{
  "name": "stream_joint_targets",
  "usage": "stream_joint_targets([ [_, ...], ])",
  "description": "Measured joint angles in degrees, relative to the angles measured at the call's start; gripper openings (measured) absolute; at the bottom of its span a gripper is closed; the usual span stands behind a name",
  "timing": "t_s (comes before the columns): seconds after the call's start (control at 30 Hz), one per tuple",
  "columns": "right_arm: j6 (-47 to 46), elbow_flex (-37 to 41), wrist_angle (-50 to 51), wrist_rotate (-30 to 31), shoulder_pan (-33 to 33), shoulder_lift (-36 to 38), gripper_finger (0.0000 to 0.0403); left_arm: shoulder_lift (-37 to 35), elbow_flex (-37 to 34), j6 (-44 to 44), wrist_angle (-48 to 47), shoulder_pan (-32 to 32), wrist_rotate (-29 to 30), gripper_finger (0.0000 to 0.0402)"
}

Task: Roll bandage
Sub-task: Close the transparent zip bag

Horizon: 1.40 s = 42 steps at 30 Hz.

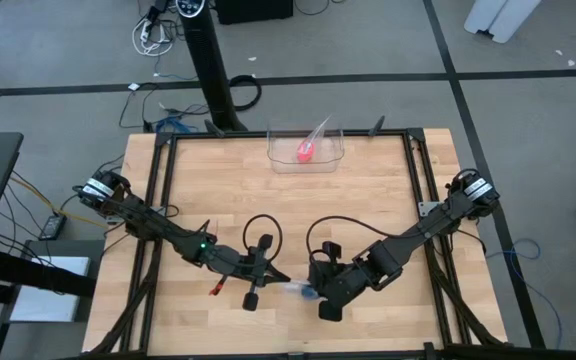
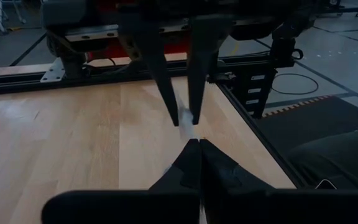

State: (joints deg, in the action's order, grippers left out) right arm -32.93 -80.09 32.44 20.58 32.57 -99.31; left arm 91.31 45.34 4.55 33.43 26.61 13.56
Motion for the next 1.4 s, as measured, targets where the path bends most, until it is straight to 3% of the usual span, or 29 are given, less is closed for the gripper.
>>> stream_joint_targets([
  [0.1,0.54,0.00,0.39,0.64,0.20,0.00,0.0021,0.00,0.00,0.16,-0.08,0.00,0.00,0.0001],
  [0.17,1.06,0.00,0.42,0.73,0.34,0.00,0.0014,0.00,0.00,0.16,-0.28,0.00,0.16,0.0001],
  [0.33,-0.32,-0.02,2.23,1.29,0.66,0.00,0.0030,0.00,0.00,0.36,-1.87,0.00,2.23,0.0000],
  [0.93,-3.28,-0.04,9.01,0.60,2.58,0.07,0.0018,0.00,-0.02,2.21,-1.25,0.44,1.57,0.0005],
  [1.07,-3.02,-0.04,8.95,0.61,2.53,0.05,0.0020,0.00,1.78,3.66,-2.71,0.44,0.92,0.0044],
  [1.4,-0.69,-0.04,6.90,0.69,2.52,0.07,0.0020,0.03,6.81,6.65,-12.52,-0.02,1.37,0.0196],
])
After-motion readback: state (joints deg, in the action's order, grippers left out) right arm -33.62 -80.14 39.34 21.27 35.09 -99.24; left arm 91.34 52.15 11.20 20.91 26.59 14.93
